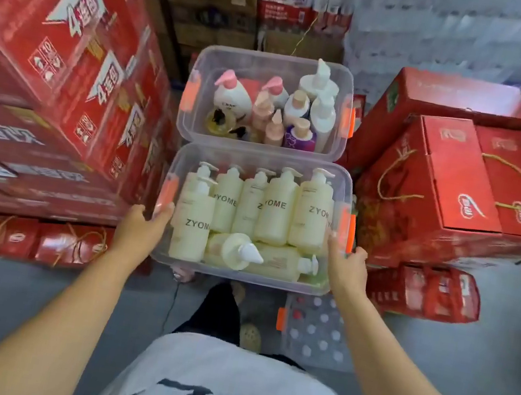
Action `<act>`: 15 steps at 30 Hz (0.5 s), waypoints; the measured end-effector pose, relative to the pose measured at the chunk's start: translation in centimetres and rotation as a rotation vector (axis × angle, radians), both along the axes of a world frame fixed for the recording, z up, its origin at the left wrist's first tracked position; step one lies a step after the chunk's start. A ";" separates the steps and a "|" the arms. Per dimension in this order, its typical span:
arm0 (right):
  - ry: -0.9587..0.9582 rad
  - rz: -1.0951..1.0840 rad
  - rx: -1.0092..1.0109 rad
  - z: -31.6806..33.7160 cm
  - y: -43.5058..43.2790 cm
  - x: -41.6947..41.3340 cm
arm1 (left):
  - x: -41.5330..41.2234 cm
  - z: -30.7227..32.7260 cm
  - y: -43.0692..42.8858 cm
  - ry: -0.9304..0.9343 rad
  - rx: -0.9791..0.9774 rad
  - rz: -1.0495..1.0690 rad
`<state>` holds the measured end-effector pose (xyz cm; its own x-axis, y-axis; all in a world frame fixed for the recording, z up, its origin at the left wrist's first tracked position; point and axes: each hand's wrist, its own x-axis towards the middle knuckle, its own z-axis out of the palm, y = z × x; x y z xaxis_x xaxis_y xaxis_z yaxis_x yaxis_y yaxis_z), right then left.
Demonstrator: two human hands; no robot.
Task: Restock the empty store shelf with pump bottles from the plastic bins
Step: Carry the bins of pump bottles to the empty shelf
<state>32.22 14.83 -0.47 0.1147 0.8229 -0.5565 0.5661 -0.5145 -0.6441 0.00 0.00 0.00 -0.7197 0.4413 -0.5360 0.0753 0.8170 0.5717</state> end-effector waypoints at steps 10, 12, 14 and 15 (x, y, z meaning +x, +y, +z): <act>-0.050 -0.303 0.108 -0.3 3.8 -1.7 | -7.1 -2.6 4.0 -0.399 0.039 0.145; -0.061 -0.334 0.129 -0.2 4.2 -2.1 | -8.3 -3.6 4.5 -0.399 0.024 0.164; -0.072 -0.316 0.103 -0.4 4.6 -2.1 | -8.6 -3.2 5.5 -0.414 0.040 0.160; -0.064 -0.316 0.082 -0.4 4.8 -2.2 | -8.7 -3.2 6.0 -0.425 0.041 0.151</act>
